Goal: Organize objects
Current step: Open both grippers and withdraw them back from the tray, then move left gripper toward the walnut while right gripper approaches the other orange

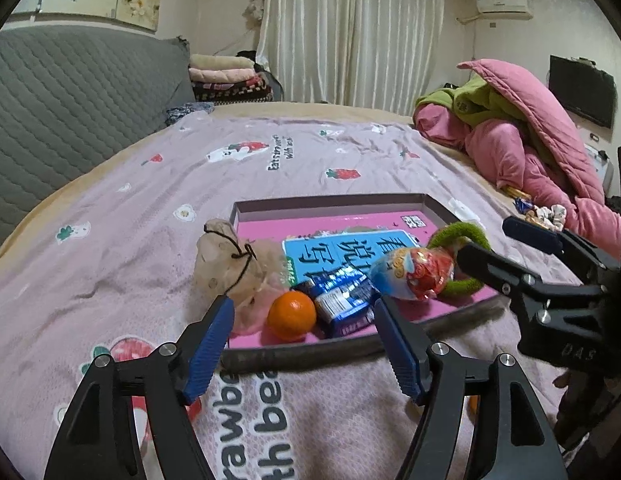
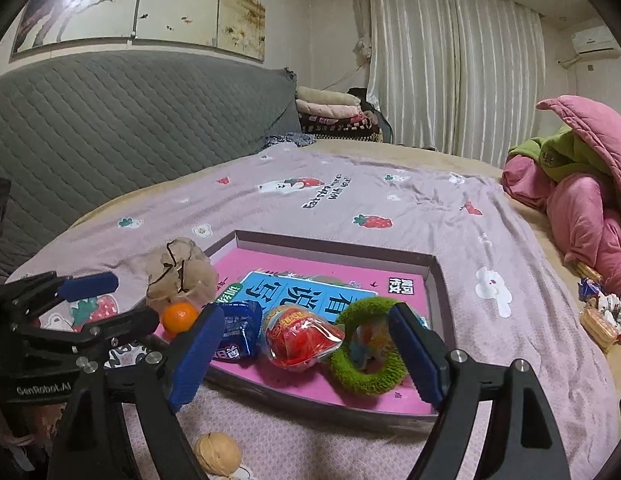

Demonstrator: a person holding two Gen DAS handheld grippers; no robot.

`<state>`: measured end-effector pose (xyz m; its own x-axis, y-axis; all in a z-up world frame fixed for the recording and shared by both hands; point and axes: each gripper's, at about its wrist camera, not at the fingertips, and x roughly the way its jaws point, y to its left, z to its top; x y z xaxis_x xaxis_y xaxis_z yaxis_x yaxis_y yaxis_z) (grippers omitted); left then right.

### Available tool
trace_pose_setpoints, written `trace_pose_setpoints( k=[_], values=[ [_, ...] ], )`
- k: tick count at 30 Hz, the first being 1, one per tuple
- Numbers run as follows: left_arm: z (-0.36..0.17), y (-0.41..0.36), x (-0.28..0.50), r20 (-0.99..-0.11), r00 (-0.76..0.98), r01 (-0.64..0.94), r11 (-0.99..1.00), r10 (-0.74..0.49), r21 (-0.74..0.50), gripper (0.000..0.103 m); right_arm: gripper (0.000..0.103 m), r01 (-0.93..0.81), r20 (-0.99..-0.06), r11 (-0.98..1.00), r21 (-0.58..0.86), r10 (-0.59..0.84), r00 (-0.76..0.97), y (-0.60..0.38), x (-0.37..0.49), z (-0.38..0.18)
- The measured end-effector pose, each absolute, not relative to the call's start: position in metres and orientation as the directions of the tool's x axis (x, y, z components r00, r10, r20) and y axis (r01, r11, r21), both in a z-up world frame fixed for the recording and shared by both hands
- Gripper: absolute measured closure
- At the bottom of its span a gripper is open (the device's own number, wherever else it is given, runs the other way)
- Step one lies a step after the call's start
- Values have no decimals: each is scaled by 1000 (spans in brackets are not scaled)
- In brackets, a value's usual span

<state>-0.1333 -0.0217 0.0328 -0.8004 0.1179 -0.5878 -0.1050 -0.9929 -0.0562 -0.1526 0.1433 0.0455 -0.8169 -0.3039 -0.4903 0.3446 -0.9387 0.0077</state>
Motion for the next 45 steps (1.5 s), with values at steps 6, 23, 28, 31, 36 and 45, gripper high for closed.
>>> trace_pose_setpoints(
  k=[6, 23, 28, 31, 36, 45],
  values=[
    [32, -13, -116, -602, -791, -106, -994, 103, -32, 29, 19, 343, -478, -939, 32, -316, -820, 152, -140, 51],
    [44, -3, -83, -608, -789, -105, -994, 85, -3, 29, 19, 309, -442, -951, -10, -273, -854, 169, -102, 54],
    [46, -1, -75, -609, -789, -110, -994, 86, 2, 29, 19, 303, -450, -953, -20, -263, -854, 169, -88, 50],
    [44, -1, -72, -612, -785, -120, -993, 97, -3, 29, 19, 311, -457, -950, -16, -269, -848, 171, -76, 48],
    [36, 4, -69, -631, -768, -137, -991, 110, -6, 29, 19, 324, -481, -946, -22, -274, -833, 171, -63, 43],
    [20, 13, -66, -666, -733, -173, -985, 138, -14, 29, 19, 336, -552, -941, -39, -260, -793, 167, -53, 26]
  ],
)
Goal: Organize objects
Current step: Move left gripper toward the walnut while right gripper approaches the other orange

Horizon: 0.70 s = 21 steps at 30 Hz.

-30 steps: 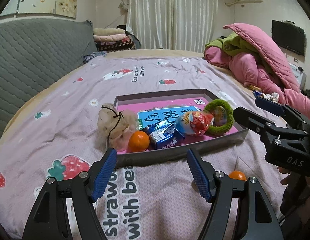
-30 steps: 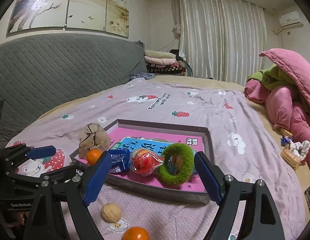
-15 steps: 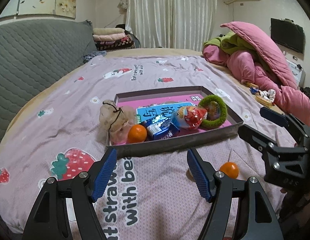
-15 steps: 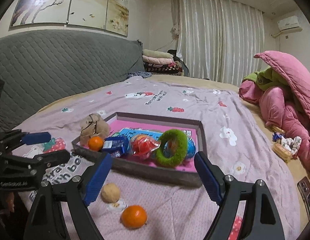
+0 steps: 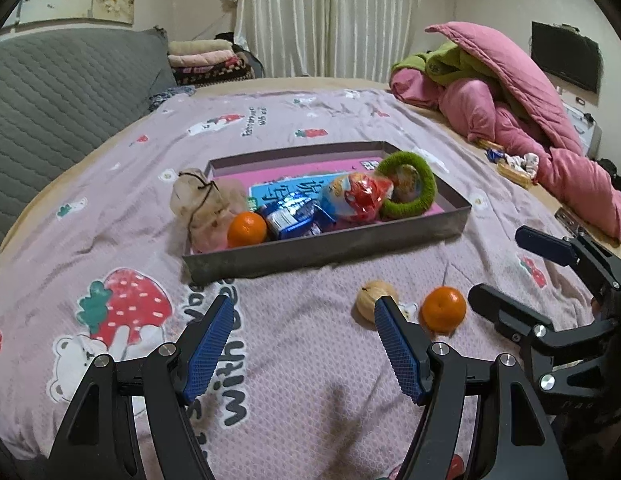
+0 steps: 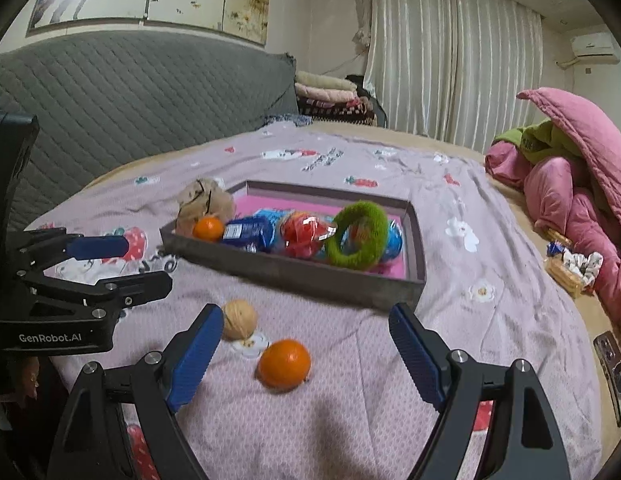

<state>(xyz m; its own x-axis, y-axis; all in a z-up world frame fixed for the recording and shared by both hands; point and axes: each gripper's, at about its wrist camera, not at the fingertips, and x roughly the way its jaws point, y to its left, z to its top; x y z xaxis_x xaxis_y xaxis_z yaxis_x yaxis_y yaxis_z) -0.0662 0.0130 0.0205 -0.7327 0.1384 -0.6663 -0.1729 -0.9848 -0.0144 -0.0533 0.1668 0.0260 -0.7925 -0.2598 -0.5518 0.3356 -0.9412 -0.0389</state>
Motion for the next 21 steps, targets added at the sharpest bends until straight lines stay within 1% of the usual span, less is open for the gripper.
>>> trace_pose_setpoints(
  k=[8, 18, 21],
  values=[
    [8, 25, -73, -689, -704, -215, -976, 172, -24, 29, 19, 346, -629, -936, -71, -227, -743, 163, -55, 7],
    [-12, 43, -94, -723, -653, -262, -963, 224, -62, 29, 19, 360, -676, -927, -104, -199, -709, 158, -61, -10],
    [-19, 46, -100, -731, -641, -266, -961, 232, -72, 29, 22, 362, -677, -925, -116, -193, -710, 156, -64, -13]
  ],
)
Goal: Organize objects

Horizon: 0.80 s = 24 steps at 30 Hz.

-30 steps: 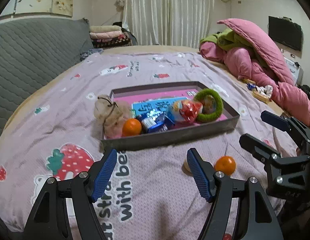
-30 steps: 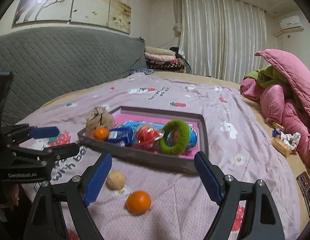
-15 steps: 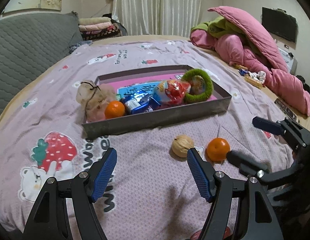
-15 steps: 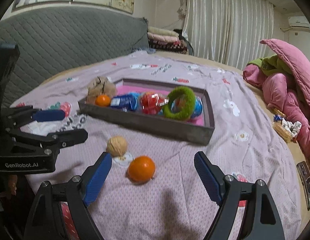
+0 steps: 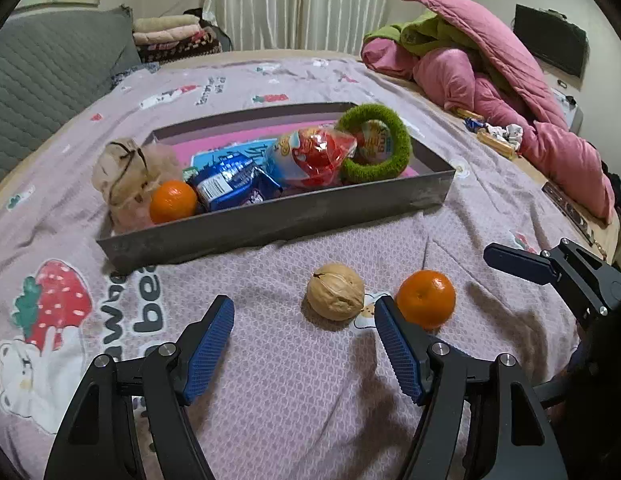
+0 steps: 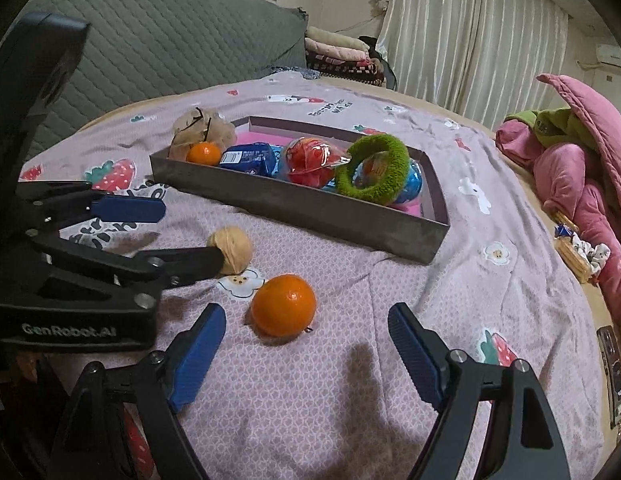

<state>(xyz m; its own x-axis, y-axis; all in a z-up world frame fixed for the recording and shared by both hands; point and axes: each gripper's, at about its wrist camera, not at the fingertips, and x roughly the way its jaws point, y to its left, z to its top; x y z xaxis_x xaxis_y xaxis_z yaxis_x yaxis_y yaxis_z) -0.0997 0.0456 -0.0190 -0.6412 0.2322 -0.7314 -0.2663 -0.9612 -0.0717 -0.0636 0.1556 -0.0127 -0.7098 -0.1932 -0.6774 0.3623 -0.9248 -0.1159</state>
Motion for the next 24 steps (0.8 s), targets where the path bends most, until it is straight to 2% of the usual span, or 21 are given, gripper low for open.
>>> trace_pose_setpoints(
  k=[8, 17, 21, 24],
  values=[
    [-31, 52, -111, -738, -623, -282, -955, 258, -95, 29, 35, 366, -698, -923, -116, -187, -691, 151, -75, -23],
    [-38, 58, -119, -738, -610, -306, -945, 289, -117, 53, 51, 380, -713, -920, -99, -201, -672, 147, -86, -30],
    [-39, 61, -119, -732, -611, -319, -940, 300, -119, 68, 57, 387, -712, -916, -106, -202, -673, 145, -86, -31],
    [-39, 61, -119, -725, -617, -327, -938, 304, -116, 68, 60, 389, -708, -914, -116, -198, -678, 143, -85, -30]
  ],
)
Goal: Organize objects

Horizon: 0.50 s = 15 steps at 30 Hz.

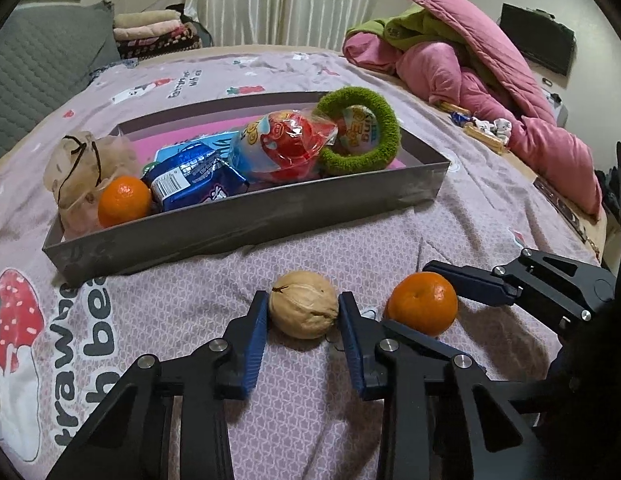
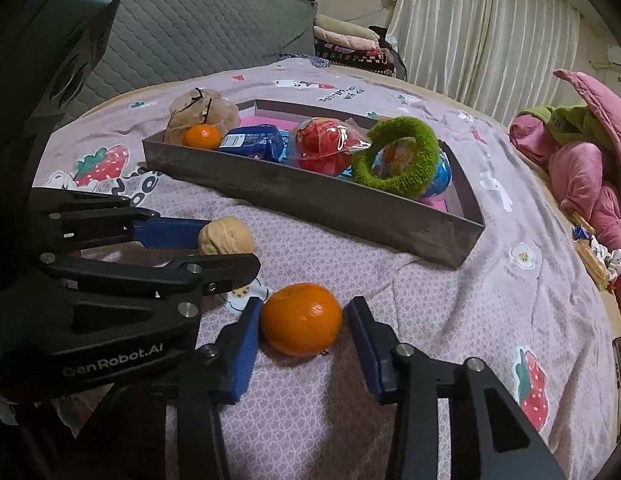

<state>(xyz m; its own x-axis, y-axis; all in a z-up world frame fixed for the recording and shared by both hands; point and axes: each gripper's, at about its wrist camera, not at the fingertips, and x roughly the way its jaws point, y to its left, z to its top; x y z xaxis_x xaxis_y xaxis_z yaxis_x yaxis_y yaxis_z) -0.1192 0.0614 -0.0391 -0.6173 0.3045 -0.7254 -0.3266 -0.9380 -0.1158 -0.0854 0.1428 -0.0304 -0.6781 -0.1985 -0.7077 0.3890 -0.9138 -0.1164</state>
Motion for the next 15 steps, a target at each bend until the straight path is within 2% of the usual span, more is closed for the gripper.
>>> trace_pose_setpoints(
  k=[15],
  values=[
    [-10, 40, -112, -654, -689, -307, -943, 313, -129, 68, 63, 338, -628, -936, -99, -205, -750, 154, -87, -8]
  ],
)
